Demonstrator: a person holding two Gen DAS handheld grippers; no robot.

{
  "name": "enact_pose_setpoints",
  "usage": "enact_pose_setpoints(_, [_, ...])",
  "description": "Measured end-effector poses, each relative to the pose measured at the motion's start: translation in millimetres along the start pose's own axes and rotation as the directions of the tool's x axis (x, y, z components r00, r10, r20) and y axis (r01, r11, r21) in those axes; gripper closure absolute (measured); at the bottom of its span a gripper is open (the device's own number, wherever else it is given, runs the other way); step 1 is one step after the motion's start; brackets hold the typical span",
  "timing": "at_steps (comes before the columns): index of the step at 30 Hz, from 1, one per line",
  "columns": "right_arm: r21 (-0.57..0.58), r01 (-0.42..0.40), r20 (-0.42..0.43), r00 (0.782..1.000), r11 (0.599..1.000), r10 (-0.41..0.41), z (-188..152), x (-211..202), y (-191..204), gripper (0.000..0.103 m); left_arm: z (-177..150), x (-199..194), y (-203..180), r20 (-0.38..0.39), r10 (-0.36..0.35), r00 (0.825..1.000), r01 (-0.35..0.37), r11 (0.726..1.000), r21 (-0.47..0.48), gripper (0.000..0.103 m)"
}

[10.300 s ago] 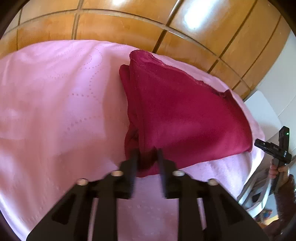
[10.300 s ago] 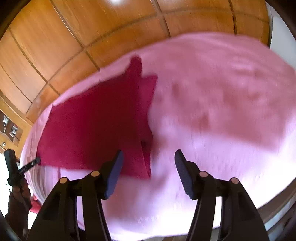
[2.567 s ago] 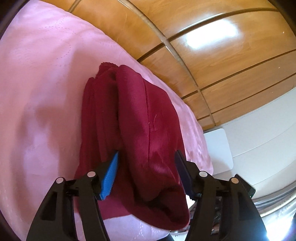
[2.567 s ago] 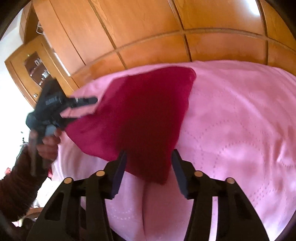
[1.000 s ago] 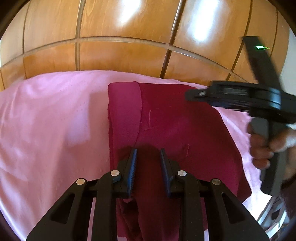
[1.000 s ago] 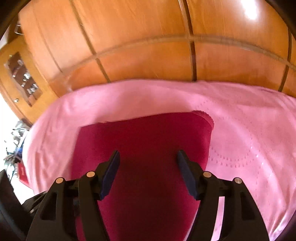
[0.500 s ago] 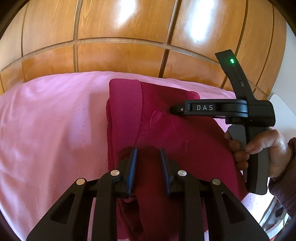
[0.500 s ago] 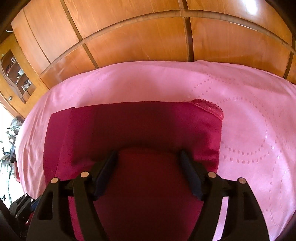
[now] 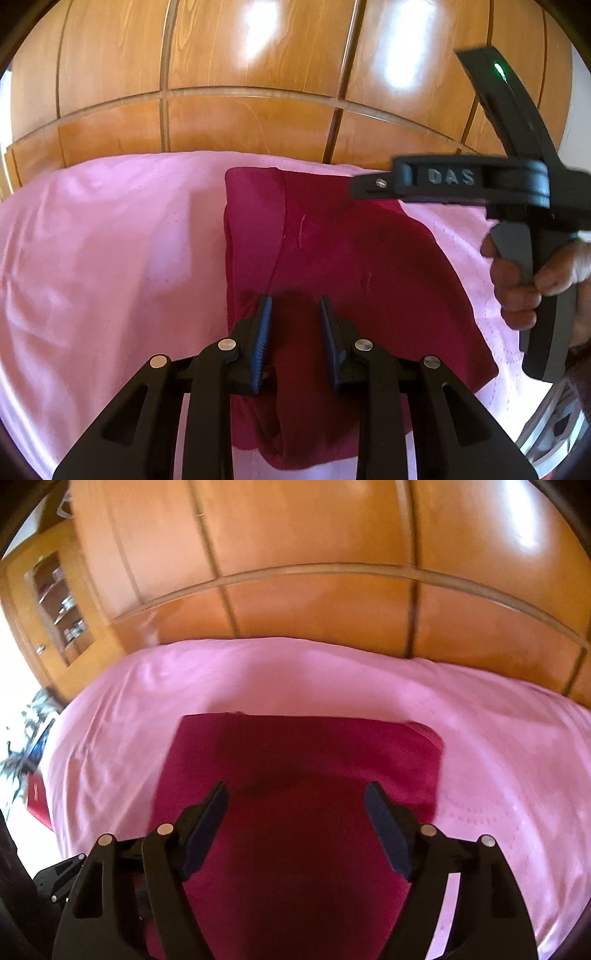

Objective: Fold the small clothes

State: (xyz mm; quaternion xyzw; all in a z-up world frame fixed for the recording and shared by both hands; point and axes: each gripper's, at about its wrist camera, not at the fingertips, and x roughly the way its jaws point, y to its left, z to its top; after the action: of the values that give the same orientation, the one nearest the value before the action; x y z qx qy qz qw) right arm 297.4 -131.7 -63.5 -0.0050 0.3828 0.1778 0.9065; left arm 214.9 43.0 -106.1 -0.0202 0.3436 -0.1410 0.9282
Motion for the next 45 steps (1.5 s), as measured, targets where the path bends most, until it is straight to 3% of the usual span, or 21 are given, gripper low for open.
enact_pose_setpoints(3, [-0.033,-0.044,-0.1,0.994,0.998,0.041,0,27,9,0.026,-2,0,0,-0.004,0.002,1.0,-0.002,1.0,-0.001,0.078])
enact_pose_setpoints(5, [-0.086,0.012,-0.167,0.986,0.996,-0.027,-8,52,14,0.024,-1,0,1,-0.008,0.002,1.0,-0.002,1.0,-0.003,0.078])
enact_pose_setpoints(14, [-0.034,-0.008,-0.055,0.998,0.999,0.006,-23,11,6,0.016,0,-11,-2,0.006,0.022,1.0,-0.022,1.0,-0.004,0.077])
enact_pose_setpoints(18, [0.058,-0.051,-0.021,0.998,0.997,0.053,-36,-14,-11,0.014,0,-22,-1,0.035,0.032,0.999,-0.032,0.999,-0.02,0.048])
enact_pose_setpoints(26, [0.242,-0.149,-0.009,0.988,0.959,0.156,-81,-42,-62,0.008,-2,-26,13,0.028,0.031,0.999,-0.03,0.998,-0.049,0.047])
enact_pose_setpoints(28, [0.299,-0.194,-0.014,0.978,0.934,0.207,-96,-40,-72,0.008,-1,-23,24,0.013,-0.003,1.0,0.004,0.997,-0.083,0.036])
enact_pose_setpoints(32, [0.385,-0.279,0.012,0.955,0.88,0.298,-108,-30,-86,0.008,2,-9,47,-0.042,-0.129,0.991,0.119,0.973,-0.196,0.032])
enact_pose_setpoints(35, [0.426,-0.331,0.044,0.937,0.842,0.346,-105,-20,-91,0.008,4,6,59,-0.073,-0.216,0.974,0.19,0.945,-0.265,0.03])
enact_pose_setpoints(39, [0.419,-0.351,0.051,0.93,0.837,0.365,-98,-8,-87,0.011,5,28,67,-0.114,-0.312,0.943,0.265,0.914,-0.308,0.031])
enact_pose_setpoints(40, [0.41,-0.355,0.049,0.928,0.84,0.368,-95,-5,-85,0.02,4,34,68,-0.122,-0.322,0.939,0.271,0.91,-0.313,0.032])
enact_pose_setpoints(41, [0.403,-0.355,0.046,0.928,0.843,0.368,-93,-4,-83,0.025,2,40,69,-0.129,-0.349,0.928,0.294,0.9,-0.321,0.041])
enact_pose_setpoints(45, [0.367,-0.347,0.045,0.933,0.863,0.356,-90,-2,-78,0.042,-4,47,69,-0.102,-0.424,0.9,0.368,0.864,-0.342,0.06])
